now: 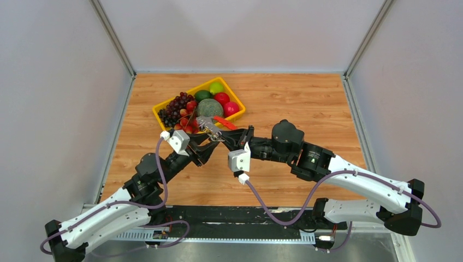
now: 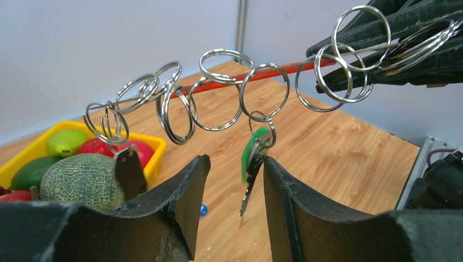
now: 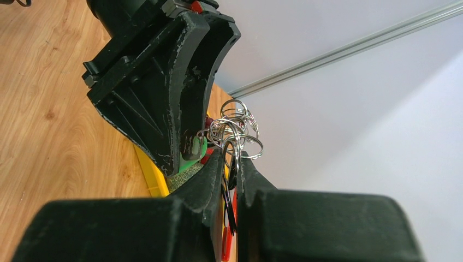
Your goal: Remove the keys from the keyring
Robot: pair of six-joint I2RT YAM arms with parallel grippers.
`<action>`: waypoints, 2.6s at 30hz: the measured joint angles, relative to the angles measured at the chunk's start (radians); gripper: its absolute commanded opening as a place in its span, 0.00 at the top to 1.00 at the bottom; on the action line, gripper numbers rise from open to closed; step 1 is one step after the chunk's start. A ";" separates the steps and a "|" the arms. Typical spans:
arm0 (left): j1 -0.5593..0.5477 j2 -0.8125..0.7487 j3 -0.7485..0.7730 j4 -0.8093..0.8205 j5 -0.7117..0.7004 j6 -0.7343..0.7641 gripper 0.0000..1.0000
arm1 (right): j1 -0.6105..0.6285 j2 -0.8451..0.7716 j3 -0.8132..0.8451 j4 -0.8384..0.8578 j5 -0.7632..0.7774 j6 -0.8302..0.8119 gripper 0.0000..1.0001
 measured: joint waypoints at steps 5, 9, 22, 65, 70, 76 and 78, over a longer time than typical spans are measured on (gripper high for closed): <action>0.000 -0.006 0.002 0.021 0.009 0.014 0.49 | 0.000 0.000 0.000 0.000 -0.008 0.000 1.00; 0.000 -0.007 0.009 0.039 0.023 0.019 0.49 | 0.000 0.000 0.000 0.000 -0.014 0.000 1.00; 0.000 0.034 0.016 0.052 0.062 0.039 0.79 | 0.000 0.006 0.000 0.000 -0.014 0.001 1.00; 0.000 0.016 -0.027 -0.009 0.058 0.032 0.76 | 0.000 0.017 0.000 0.000 -0.003 0.001 1.00; 0.000 0.013 -0.027 -0.005 0.059 0.035 0.62 | 0.000 0.017 0.000 0.000 -0.003 0.001 1.00; 0.000 0.012 -0.027 -0.002 0.073 0.036 0.65 | 0.000 0.017 0.000 0.000 0.000 0.001 1.00; 0.000 0.011 -0.027 -0.002 0.075 0.036 0.67 | 0.000 0.017 0.000 0.000 0.003 0.001 1.00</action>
